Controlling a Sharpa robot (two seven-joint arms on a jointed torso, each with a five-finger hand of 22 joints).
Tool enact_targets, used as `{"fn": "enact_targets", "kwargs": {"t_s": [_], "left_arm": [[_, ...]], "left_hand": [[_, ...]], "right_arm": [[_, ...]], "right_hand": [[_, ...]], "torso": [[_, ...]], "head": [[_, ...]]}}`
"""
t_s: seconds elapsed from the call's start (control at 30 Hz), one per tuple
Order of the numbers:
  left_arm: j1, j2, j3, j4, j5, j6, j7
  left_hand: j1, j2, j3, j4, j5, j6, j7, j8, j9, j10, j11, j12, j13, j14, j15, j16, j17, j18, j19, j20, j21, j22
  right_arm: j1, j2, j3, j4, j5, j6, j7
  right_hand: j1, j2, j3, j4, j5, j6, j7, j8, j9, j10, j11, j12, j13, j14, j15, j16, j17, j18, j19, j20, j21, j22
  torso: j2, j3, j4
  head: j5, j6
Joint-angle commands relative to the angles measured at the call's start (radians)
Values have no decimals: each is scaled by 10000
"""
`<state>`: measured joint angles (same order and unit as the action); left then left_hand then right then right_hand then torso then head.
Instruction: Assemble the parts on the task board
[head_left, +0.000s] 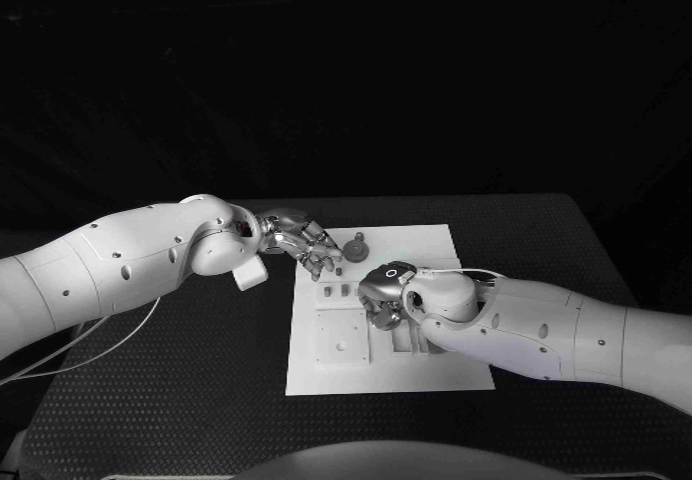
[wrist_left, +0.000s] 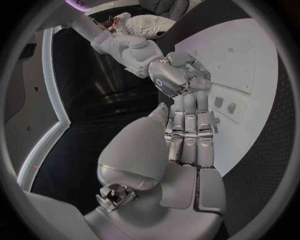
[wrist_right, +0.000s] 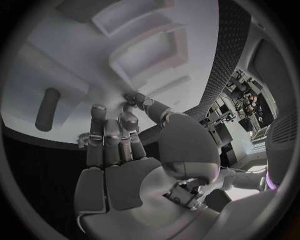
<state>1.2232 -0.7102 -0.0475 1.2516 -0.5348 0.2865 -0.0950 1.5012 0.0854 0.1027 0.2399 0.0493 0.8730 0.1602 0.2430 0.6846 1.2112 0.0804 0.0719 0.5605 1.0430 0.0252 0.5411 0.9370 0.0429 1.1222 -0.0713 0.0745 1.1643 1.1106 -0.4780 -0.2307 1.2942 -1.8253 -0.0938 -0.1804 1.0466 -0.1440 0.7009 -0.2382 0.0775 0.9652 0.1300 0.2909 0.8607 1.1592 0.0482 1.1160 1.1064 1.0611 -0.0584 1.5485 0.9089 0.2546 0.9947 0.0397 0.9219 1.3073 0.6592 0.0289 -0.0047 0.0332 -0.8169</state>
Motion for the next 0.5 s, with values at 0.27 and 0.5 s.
{"fn": "enact_targets", "kwargs": {"t_s": [0.27,0.5], "left_arm": [[12,30,5,18,82,25,87],[12,21,5,23,82,20,77]], "left_hand": [[-1,-121,-7,55,22,-21,54,-51,-19,-35,21,-31,-10,-70,20,-2,-21,204,44,-1,-62,-14],[11,-131,-2,54,23,-24,55,-54,-19,-36,21,-31,-11,-70,19,-1,-23,206,45,-2,-62,-16]], "right_arm": [[-136,71,-92,-21,52,555,205],[-137,3,-92,-27,113,386,219]], "right_hand": [[76,-162,101,180,17,263,-110,-123,-2339,-2219,-347,161,-176,-448,-269,111,-125,72,-49,22,-11,171],[363,980,101,-410,17,584,-229,106,-2168,-2146,-450,308,-426,-415,-318,212,-262,72,-60,28,12,188]], "torso": [[5,3,6],[-2,-4,-6]], "head": [[-3,-16],[4,-17]]}}
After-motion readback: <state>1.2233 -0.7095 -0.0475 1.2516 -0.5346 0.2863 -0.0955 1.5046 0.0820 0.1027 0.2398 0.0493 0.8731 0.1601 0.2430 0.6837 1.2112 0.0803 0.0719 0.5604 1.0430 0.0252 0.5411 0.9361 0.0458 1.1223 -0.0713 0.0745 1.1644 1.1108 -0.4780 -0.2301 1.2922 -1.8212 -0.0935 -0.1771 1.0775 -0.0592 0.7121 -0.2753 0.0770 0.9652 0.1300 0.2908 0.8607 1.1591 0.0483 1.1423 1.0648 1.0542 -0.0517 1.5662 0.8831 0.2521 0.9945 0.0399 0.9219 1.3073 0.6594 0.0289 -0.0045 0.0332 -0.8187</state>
